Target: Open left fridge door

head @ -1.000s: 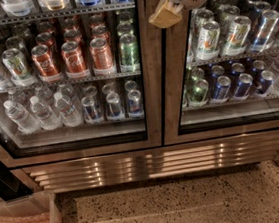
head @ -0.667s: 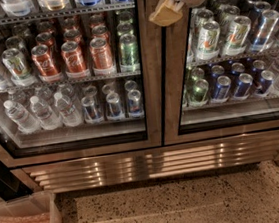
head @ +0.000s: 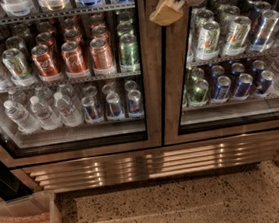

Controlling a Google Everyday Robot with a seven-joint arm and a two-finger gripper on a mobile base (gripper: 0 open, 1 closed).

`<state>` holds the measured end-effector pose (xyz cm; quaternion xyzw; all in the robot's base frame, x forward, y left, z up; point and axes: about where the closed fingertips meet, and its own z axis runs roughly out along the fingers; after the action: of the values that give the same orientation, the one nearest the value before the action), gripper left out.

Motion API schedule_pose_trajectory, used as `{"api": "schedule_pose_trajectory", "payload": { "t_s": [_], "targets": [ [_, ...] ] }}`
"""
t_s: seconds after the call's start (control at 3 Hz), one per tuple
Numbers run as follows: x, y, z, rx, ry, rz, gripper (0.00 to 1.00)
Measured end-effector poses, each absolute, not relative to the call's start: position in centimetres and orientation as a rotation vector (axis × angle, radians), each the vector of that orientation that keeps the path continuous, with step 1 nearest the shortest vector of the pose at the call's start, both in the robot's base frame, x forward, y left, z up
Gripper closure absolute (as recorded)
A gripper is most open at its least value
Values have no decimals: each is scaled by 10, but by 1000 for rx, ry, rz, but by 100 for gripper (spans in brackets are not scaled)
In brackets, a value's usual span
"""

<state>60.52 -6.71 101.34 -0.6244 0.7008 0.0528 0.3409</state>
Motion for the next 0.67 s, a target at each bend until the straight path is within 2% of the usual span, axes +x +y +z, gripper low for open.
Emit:
{"api": "schedule_pose_trajectory", "payload": {
  "t_s": [0.67],
  "targets": [
    [606,-67,1014,-1624,1820,141,100]
  ]
}}
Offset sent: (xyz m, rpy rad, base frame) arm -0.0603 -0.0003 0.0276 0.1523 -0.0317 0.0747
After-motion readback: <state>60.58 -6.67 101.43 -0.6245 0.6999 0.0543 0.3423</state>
